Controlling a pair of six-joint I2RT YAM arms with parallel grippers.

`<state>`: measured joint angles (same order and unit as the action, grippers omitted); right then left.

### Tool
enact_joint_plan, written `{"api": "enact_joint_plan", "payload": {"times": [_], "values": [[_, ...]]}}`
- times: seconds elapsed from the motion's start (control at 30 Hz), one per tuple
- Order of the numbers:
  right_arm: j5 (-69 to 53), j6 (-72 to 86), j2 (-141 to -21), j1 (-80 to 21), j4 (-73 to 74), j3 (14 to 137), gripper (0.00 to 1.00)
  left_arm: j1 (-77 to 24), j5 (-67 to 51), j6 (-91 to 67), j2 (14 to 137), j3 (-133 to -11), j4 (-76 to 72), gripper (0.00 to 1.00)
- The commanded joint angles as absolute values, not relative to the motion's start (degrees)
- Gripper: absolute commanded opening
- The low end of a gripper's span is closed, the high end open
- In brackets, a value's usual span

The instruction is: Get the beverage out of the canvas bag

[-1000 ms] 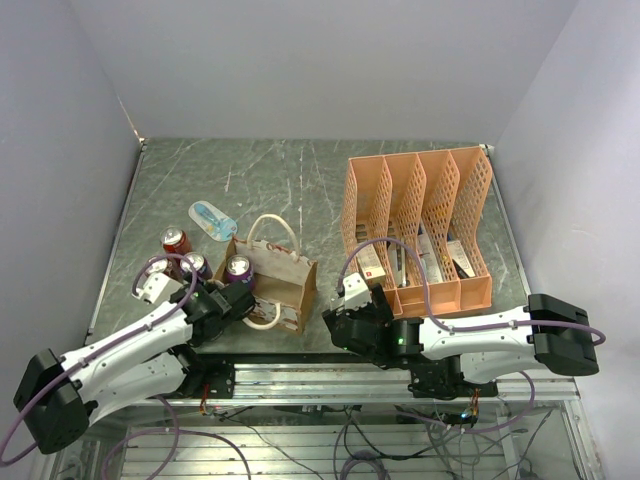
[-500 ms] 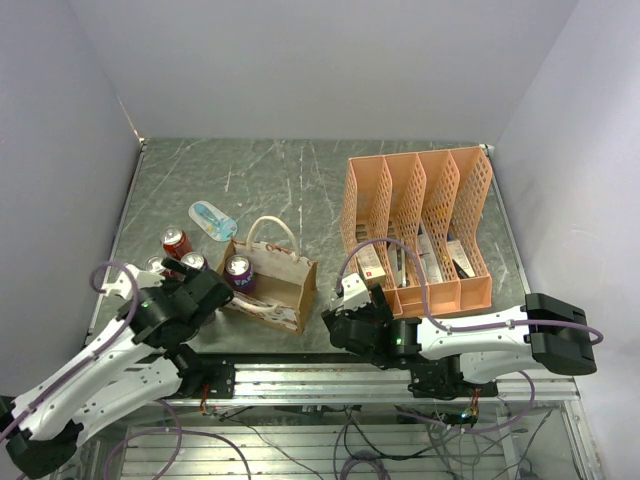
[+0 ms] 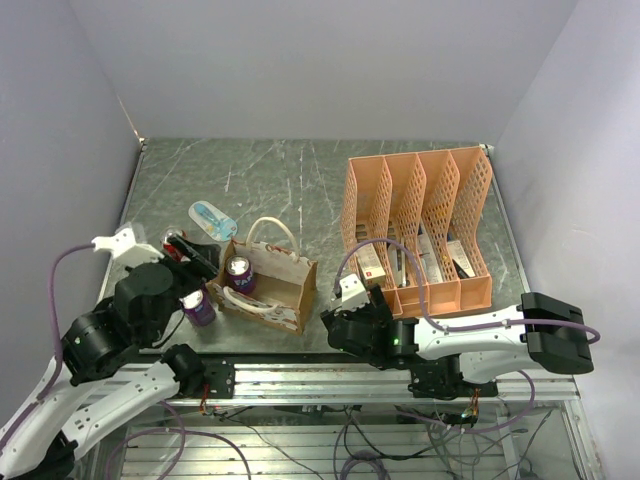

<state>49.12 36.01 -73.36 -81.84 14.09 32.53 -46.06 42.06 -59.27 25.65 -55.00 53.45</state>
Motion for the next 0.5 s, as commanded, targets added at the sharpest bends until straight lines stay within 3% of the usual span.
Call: {"api": "enact_joint_plan", "payload": {"times": [0.0,0.2,0.47], "values": [[50.7,37.4,-74.1,-82.3,14.5,33.9,1.00,-45.8,30.7,-44.4,30.7,-56.6,43.7,0.91],[51.0,37.5,-75.2,-82.5,14.9,34.5,1.00,-45.8,22.8,-39.2,46.8,-61.0,44.7,0.85],[51.9,38.5,-75.6,-82.8,16.1,34.8,1.00,-45.8,23.5,-45.4,63.6,-60.9,46.7,0.80]]}}
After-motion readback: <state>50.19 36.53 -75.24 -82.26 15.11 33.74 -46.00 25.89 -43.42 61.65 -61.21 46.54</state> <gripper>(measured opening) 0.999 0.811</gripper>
